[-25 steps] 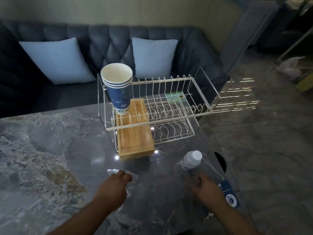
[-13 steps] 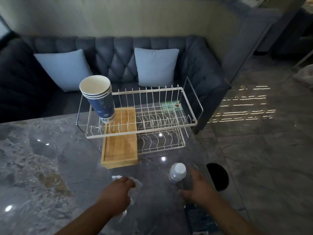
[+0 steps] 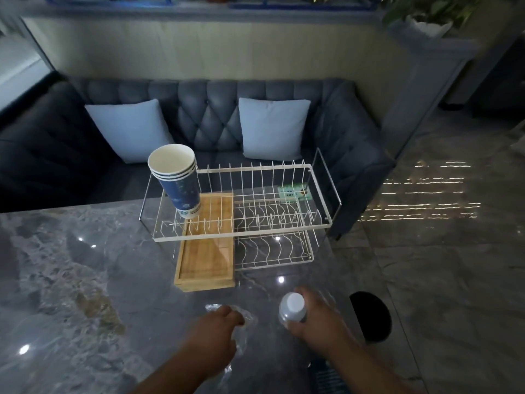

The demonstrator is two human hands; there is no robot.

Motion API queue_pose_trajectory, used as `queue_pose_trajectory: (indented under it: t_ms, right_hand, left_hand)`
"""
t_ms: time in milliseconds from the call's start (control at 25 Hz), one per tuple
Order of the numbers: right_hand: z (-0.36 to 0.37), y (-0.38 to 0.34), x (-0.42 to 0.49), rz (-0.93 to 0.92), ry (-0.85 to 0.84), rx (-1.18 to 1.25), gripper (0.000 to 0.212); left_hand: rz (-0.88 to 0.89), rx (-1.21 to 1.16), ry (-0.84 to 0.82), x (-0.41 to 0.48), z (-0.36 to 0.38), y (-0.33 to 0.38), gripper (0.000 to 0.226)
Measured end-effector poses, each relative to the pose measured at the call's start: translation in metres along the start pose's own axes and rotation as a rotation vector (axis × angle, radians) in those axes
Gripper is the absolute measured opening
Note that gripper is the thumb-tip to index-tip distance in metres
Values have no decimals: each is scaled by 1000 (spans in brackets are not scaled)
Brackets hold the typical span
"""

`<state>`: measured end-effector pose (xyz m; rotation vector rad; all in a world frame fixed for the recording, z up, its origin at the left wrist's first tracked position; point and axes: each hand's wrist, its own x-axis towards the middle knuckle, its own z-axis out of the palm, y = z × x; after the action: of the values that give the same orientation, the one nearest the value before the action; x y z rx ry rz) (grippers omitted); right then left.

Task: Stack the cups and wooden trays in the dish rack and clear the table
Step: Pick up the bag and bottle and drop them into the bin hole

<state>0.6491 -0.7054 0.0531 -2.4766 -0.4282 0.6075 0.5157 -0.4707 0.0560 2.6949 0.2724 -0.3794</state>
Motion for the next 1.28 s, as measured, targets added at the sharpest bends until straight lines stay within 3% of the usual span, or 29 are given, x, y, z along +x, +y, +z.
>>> queue_pose_trajectory:
  t_ms: [240, 440, 720, 1040, 1280]
  right_hand:
    - [-5, -12, -22, 32, -12, 9, 63]
    - [-23, -8, -44, 96, 35, 49, 85]
    - [-41, 6, -62, 164, 78, 83, 76]
    - [-68, 54, -52, 194, 48, 161, 68]
    - [-105, 111, -34, 169, 41, 208, 59]
  left_hand:
    - [95, 8, 10, 6, -5, 11, 46]
    - [203, -26, 12, 11, -9, 21, 43]
    - [285, -59, 17, 23, -11, 40, 39]
    - [209, -10, 35, 54, 4, 92, 59]
    - [193, 126, -6, 92, 12, 156, 29]
